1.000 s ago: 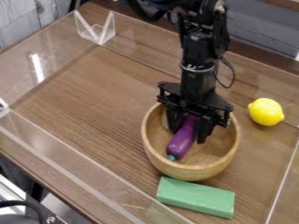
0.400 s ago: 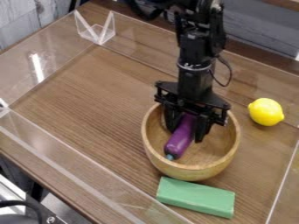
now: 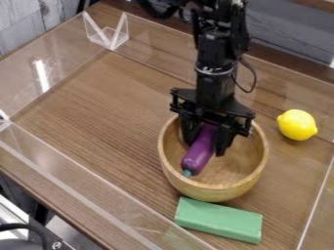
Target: Remove the purple eggplant from inside the brown bowl and put it on the table
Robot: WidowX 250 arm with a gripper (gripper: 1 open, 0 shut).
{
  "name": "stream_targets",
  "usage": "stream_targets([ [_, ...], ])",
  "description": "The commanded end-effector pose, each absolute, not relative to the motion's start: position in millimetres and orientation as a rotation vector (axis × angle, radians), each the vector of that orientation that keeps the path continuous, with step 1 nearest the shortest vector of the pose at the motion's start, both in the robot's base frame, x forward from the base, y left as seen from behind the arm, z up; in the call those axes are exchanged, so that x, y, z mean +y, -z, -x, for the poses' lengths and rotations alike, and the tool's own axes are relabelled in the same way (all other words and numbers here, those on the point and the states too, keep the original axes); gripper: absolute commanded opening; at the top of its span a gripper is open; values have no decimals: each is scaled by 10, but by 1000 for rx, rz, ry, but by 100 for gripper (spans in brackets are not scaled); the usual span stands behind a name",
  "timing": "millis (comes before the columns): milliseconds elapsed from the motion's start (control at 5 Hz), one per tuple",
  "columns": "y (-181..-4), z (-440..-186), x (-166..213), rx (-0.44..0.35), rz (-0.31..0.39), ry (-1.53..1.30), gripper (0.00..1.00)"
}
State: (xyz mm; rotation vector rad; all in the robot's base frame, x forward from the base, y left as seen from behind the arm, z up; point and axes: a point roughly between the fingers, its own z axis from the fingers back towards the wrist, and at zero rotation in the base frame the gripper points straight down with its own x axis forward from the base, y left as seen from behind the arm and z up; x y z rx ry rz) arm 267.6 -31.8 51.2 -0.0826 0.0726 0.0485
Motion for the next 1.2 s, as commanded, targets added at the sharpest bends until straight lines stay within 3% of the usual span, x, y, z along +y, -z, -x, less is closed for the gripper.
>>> stream_targets([
  [0,-737,-2744,-287,1,94,-59,0],
  [1000,-938,-2733,-52,-28,97,-102,0],
])
